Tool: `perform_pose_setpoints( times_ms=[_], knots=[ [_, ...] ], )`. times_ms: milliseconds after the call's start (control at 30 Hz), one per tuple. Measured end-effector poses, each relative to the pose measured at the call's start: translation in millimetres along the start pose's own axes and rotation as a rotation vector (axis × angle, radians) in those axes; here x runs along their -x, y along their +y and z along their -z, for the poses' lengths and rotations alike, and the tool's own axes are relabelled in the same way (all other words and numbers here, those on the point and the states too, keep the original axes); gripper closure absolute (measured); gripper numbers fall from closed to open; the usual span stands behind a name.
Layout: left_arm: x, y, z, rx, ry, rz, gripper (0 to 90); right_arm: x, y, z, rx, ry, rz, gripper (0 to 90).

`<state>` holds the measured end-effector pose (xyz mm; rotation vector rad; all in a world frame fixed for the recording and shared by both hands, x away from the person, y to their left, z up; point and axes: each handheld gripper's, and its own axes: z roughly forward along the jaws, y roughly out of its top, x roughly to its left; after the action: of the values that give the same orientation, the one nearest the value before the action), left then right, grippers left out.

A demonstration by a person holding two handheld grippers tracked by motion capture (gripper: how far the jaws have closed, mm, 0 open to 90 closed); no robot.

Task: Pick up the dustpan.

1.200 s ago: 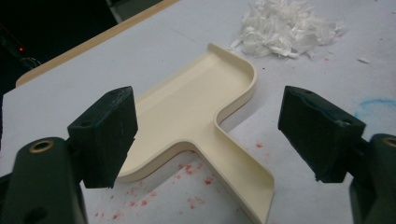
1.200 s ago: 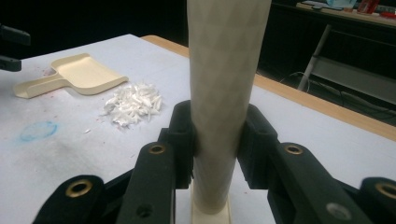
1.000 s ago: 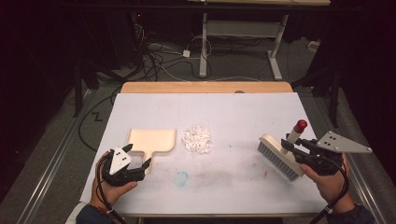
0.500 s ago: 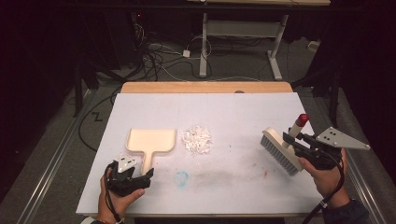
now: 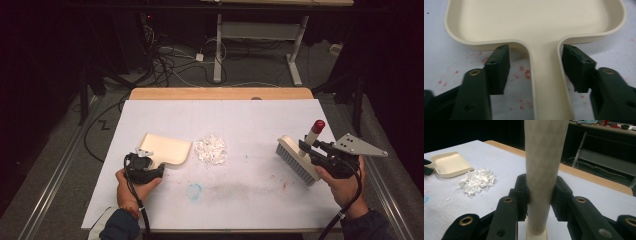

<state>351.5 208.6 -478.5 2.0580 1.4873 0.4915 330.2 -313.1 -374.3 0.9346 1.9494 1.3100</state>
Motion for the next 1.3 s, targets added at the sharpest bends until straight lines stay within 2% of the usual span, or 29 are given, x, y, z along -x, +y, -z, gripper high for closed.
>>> perform_pose_setpoints(
  times_ms=[33, 67, 100, 233, 400, 467, 500, 667, 700, 833, 900, 1067, 1200, 1300],
  knots=[
    [-0.4, 0.1, 0.0, 0.002, -0.011, -0.003, 42.8, 0.0, 0.0, 0.0, 0.0, 0.0, 0.0, 70.5],
    [-0.8, 0.0, 0.1, 0.003, -0.01, -0.001, 48.6, -0.7, -0.3, 0.8, 0.0, 0.001, -0.001, 70.5],
    [-1.4, 0.2, 0.3, 0.002, -0.016, -0.006, 48.6, -0.7, -0.3, 0.8, 0.0, 0.001, -0.001, 70.5],
    [-5.7, 1.2, 0.4, 0.002, -0.024, -0.006, 63.2, -1.5, -0.7, 1.1, -0.006, 0.006, 0.0, 70.5],
    [-8.7, 4.5, 1.4, -0.013, -0.037, -0.024, 63.5, -2.4, -0.8, 0.3, -0.009, 0.011, 0.008, 70.5],
    [-9.3, 5.3, 3.6, -0.008, 0.004, -0.041, 63.8, -2.3, -0.7, 0.4, -0.009, 0.012, 0.009, 70.5],
    [-10.9, 5.2, 5.9, 0.005, 0.002, -0.048, 63.8, -2.3, -0.7, 0.4, -0.009, 0.012, 0.009, 70.5],
    [-18.4, 5.8, 19.4, -0.002, -0.025, -0.094, 63.9, -1.1, -0.7, 1.5, -0.008, 0.008, 0.003, 70.5],
    [-19.9, 6.2, 23.9, -0.011, -0.033, -0.118, 63.9, -0.7, -0.8, 1.8, -0.006, 0.006, 0.004, 70.5],
    [-24.7, 5.5, 41.6, 0.003, -0.068, -0.134, 63.9, 0.2, -0.8, 2.7, -0.005, -0.002, 0.003, 70.6],
    [-25.3, 4.6, 49.7, 0.006, -0.071, -0.148, 63.9, 0.6, -1.0, 2.7, -0.005, -0.004, 0.001, 70.5],
    [-24.0, -1.0, 63.8, -0.055, -0.107, -0.221, 63.9, 1.4, -1.4, 2.1, -0.008, -0.008, -0.001, 70.5],
    [-18.1, -6.3, 65.8, -0.123, -0.126, -0.283, 63.9, 0.7, -1.7, 1.6, -0.009, -0.011, -0.002, 70.5],
    [-12.8, -8.4, 65.5, -0.144, -0.145, -0.311, 63.8, 0.2, -2.0, 1.0, -0.012, -0.01, 0.002, 70.5]
  ],
)
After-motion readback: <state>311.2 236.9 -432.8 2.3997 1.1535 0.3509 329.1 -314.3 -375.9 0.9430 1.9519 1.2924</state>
